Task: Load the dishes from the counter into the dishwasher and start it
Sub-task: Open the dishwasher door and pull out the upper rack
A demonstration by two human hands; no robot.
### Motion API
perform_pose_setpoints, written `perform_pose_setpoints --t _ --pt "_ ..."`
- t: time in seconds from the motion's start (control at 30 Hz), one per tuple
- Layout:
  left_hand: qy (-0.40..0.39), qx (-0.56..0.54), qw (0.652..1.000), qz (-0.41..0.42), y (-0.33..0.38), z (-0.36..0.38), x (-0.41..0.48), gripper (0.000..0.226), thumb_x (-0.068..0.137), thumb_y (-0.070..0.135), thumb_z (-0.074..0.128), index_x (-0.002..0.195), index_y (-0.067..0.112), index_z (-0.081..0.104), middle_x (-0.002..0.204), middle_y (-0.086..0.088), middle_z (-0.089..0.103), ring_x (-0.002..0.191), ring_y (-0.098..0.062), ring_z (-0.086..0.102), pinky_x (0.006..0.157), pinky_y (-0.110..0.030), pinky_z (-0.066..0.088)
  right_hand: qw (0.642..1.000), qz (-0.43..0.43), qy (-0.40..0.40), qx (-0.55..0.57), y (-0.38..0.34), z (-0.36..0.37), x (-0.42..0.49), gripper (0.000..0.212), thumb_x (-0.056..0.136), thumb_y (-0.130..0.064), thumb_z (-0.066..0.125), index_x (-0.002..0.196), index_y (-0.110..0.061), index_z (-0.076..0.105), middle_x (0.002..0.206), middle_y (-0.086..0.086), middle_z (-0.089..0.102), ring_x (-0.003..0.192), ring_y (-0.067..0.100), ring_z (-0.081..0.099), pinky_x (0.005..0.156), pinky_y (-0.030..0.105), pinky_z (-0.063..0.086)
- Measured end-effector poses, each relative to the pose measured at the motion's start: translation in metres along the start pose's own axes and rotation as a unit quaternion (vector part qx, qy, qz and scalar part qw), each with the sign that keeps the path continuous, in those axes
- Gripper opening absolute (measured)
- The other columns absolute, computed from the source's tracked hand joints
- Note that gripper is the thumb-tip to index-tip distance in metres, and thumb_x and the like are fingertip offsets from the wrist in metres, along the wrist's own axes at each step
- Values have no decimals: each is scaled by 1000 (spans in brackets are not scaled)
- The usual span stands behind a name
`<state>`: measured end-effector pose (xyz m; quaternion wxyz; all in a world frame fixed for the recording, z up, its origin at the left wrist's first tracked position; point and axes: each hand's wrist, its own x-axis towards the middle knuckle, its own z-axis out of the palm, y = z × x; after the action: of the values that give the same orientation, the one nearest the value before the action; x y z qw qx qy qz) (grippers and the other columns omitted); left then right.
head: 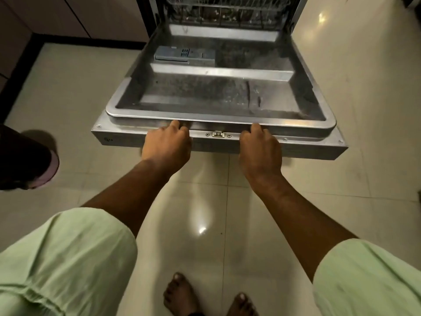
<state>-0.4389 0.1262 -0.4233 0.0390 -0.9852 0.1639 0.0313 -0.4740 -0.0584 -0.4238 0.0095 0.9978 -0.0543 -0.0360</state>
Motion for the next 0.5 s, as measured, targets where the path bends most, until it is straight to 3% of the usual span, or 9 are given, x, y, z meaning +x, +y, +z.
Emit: perform_pose_setpoints --t 0.2,0.4,0.5 --pt "-64 21 998 -16 15 46 -13 26 99 16 43 107 7 66 113 -14 64 93 -40 65 65 -35 34 998 -15 -56 13 2 52 -19 27 91 -1 58 116 -9 64 119 10 53 103 28 59 82 36 53" --pt "-149 19 988 -22 27 94 -22 30 93 5 44 119 6 60 117 -15 63 103 -35 64 71 -34 37 987 -28 -150 57 3 98 -35 46 88 -2 57 133 -5 49 132 11 42 118 29 50 91 37 50" --pt "-185 15 982 -25 27 118 -20 34 94 4 43 126 5 54 125 -15 59 109 -35 62 77 -36 45 978 -30 -194 66 3 118 -33 51 87 -4 58 137 -4 45 136 12 39 122 31 47 94 38 47"
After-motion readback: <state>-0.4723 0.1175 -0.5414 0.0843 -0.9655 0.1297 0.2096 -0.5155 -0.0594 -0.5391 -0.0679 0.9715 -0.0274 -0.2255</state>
